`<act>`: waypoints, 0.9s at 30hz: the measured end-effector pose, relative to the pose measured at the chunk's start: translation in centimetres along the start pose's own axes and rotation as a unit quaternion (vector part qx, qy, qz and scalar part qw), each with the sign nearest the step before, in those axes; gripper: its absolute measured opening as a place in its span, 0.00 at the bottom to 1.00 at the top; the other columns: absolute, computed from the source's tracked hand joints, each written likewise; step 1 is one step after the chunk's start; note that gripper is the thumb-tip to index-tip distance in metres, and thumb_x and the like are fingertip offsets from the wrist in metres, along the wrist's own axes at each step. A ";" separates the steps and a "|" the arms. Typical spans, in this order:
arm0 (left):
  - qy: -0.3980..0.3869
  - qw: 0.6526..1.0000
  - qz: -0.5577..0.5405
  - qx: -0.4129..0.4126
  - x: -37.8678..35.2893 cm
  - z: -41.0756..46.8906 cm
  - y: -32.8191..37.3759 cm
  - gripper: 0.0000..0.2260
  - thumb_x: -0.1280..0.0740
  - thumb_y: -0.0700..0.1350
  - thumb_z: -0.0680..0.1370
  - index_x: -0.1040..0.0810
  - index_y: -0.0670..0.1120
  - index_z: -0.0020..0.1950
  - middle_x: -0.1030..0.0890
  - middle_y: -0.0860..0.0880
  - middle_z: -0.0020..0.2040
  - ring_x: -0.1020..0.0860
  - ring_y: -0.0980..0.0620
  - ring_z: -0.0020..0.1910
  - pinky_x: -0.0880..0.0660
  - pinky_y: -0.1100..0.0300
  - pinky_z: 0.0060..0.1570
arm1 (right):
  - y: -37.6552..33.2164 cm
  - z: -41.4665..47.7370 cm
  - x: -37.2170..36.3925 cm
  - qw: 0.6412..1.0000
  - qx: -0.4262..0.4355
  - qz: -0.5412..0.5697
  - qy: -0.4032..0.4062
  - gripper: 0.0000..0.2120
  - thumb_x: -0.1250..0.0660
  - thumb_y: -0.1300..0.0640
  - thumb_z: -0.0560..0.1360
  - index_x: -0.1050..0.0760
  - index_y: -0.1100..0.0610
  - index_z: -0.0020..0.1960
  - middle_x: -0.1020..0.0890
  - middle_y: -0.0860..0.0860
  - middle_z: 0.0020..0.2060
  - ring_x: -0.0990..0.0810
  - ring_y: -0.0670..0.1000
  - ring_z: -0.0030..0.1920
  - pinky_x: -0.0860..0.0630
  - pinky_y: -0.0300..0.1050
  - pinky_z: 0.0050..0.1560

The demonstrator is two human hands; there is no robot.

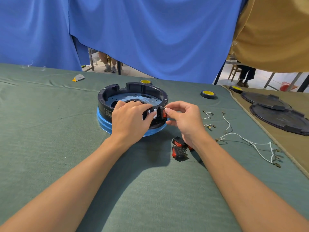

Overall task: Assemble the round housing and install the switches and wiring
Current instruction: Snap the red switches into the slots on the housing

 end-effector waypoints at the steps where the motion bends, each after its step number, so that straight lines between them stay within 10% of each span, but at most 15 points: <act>1: -0.002 1.000 -0.002 0.000 0.0 0.0 0.0 0.08 0.28 0.51 0.75 0.14 0.48 0.49 0.15 0.50 0.38 0.20 0.46 0.37 0.31 0.54 0.46 | 0.1 -0.1 0.0 1.000 0.009 -0.004 0.000 0.10 0.30 0.66 0.75 0.20 0.53 0.39 0.18 0.52 0.39 0.18 0.49 0.40 0.22 0.37 0.34; 27: -0.018 1.000 0.001 -0.001 0.6 -0.1 -0.2 0.11 0.30 0.54 0.75 0.14 0.48 0.47 0.15 0.50 0.39 0.19 0.47 0.41 0.31 0.51 0.49 | 0.2 -0.7 -0.5 0.991 0.108 -0.077 0.032 0.08 0.30 0.64 0.75 0.18 0.53 0.42 0.17 0.46 0.33 0.17 0.42 0.33 0.21 0.36 0.32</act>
Point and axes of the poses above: each hand's wrist, its own z-axis towards the middle knuckle, its own x-axis out of the back of the hand, y = z × x, the point moved 2 cm from there along z, towards the middle knuckle
